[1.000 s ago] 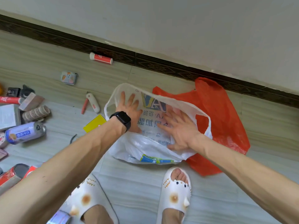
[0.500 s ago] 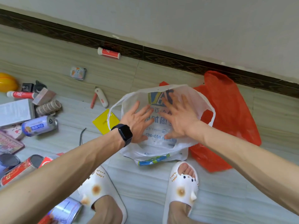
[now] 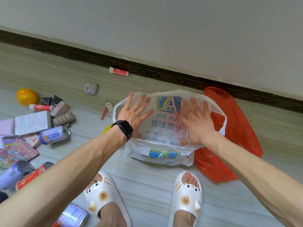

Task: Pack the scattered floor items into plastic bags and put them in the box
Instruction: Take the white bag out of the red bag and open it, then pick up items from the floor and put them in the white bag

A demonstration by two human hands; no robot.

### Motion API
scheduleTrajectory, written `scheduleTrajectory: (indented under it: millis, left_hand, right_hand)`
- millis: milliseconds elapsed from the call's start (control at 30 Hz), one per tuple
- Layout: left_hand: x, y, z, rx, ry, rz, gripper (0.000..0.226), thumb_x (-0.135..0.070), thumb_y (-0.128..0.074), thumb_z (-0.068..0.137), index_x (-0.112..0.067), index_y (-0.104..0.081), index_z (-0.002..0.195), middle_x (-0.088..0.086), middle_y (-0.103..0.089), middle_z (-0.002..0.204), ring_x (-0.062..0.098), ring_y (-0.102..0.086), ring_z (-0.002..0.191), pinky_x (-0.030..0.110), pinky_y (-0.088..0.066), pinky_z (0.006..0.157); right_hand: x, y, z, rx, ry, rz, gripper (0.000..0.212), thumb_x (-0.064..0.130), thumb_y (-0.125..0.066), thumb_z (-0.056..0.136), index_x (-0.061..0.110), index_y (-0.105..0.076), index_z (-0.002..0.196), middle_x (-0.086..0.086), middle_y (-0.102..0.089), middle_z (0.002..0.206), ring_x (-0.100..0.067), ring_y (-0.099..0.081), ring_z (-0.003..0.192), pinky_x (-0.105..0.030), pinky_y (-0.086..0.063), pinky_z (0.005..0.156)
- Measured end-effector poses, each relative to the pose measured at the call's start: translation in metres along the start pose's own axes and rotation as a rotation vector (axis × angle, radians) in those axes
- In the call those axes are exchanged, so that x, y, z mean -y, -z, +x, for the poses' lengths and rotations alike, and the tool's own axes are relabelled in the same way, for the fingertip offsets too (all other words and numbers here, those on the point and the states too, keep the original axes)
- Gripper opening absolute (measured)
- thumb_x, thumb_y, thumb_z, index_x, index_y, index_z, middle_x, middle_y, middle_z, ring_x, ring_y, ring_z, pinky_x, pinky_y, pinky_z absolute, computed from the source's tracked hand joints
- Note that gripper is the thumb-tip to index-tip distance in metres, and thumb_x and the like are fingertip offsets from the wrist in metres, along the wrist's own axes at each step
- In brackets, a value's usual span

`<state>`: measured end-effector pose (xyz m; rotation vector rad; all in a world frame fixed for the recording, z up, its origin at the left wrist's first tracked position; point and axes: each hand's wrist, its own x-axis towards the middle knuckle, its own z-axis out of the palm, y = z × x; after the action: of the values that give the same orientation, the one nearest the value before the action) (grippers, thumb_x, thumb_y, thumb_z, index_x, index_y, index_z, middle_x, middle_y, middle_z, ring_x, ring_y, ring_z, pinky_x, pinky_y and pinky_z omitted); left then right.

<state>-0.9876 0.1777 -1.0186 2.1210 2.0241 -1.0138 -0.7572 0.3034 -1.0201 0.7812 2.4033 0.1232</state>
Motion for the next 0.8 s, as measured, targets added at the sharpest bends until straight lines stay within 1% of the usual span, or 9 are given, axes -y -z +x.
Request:
scheduleTrajectory:
  millis: [67,133,200,267,433,533,600,733,800]
  left_hand:
    - [0.001,0.012,-0.022,0.037,-0.021,-0.151,0.089,-0.072,-0.041,0.086,-0.036,0.004,0.154,0.013,0.011,0.163,0.032,0.018,0.148,0.065,0.016,0.111]
    - [0.000,0.025,-0.047,0.058,-0.018,-0.294,0.076,-0.061,-0.043,0.091,-0.036,-0.010,0.155,0.010,-0.003,0.164,0.028,0.007,0.150,0.061,0.008,0.115]
    - [0.006,0.037,-0.070,0.070,0.024,-0.384,0.071,-0.057,-0.043,0.093,-0.035,-0.015,0.154,0.008,-0.012,0.163,0.026,-0.001,0.151,0.060,0.002,0.117]
    - [0.018,0.045,-0.095,0.084,0.088,-0.441,0.070,-0.057,-0.043,0.093,-0.036,-0.018,0.154,0.006,-0.018,0.162,0.026,-0.005,0.150,0.060,-0.001,0.117]
    - [0.066,0.048,-0.175,0.033,0.268,-0.468,0.071,-0.060,-0.044,0.091,-0.037,-0.019,0.153,0.004,-0.020,0.161,0.026,-0.008,0.150,0.062,-0.003,0.115]
    - [0.100,0.036,-0.230,0.002,0.448,-0.580,0.070,-0.062,-0.045,0.090,-0.040,-0.020,0.152,0.003,-0.022,0.161,0.025,-0.011,0.149,0.061,-0.005,0.115]
    - [0.119,0.021,-0.263,-0.014,0.583,-0.639,0.072,-0.063,-0.048,0.088,-0.042,-0.020,0.151,0.002,-0.025,0.159,0.024,-0.014,0.148,0.061,-0.007,0.114]
    - [0.139,-0.018,-0.321,-0.061,0.791,-0.764,0.071,-0.061,-0.051,0.087,-0.040,-0.026,0.150,0.001,-0.029,0.157,0.024,-0.019,0.146,0.061,-0.010,0.113]
    - [0.135,-0.043,-0.342,-0.055,0.874,-0.814,0.069,-0.054,-0.054,0.086,-0.040,-0.028,0.149,0.002,-0.031,0.155,0.023,-0.022,0.145,0.060,-0.014,0.113]
  right_hand:
    - [0.009,0.011,-0.016,0.004,-0.010,0.023,0.113,0.089,-0.047,0.068,0.041,0.008,0.155,-0.010,0.024,0.162,-0.040,0.031,0.144,-0.068,0.018,0.110]
    - [0.022,0.022,-0.035,-0.001,-0.010,0.122,0.092,0.079,-0.041,0.081,0.042,-0.002,0.156,-0.008,0.016,0.165,-0.037,0.024,0.148,-0.067,0.008,0.115]
    - [0.035,0.037,-0.054,-0.050,0.010,0.243,0.074,0.066,-0.039,0.091,0.042,-0.012,0.156,-0.004,0.009,0.166,-0.031,0.018,0.151,-0.062,0.001,0.119]
    - [0.050,0.054,-0.071,-0.131,0.052,0.319,0.066,0.058,-0.039,0.095,0.042,-0.017,0.155,-0.002,0.003,0.167,-0.027,0.012,0.152,-0.056,-0.002,0.121]
    - [0.093,0.105,-0.104,-0.284,0.214,0.423,0.062,0.054,-0.043,0.097,0.044,-0.020,0.154,0.002,-0.007,0.167,-0.020,0.003,0.153,-0.049,-0.009,0.123]
    - [0.118,0.144,-0.119,-0.387,0.336,0.433,0.062,0.055,-0.045,0.096,0.045,-0.023,0.153,0.003,-0.010,0.166,-0.018,0.000,0.153,-0.049,-0.014,0.123]
    - [0.132,0.173,-0.125,-0.441,0.421,0.425,0.063,0.058,-0.044,0.094,0.044,-0.025,0.152,0.003,-0.014,0.166,-0.016,-0.003,0.153,-0.048,-0.019,0.122]
    - [0.168,0.227,-0.126,-0.551,0.576,0.400,0.069,0.065,-0.033,0.085,0.042,-0.032,0.150,0.000,-0.026,0.162,-0.018,-0.015,0.152,-0.043,-0.023,0.121]
    - [0.188,0.243,-0.119,-0.556,0.628,0.360,0.067,0.062,-0.038,0.087,0.041,-0.032,0.151,0.000,-0.027,0.162,-0.018,-0.017,0.152,-0.041,-0.023,0.121]
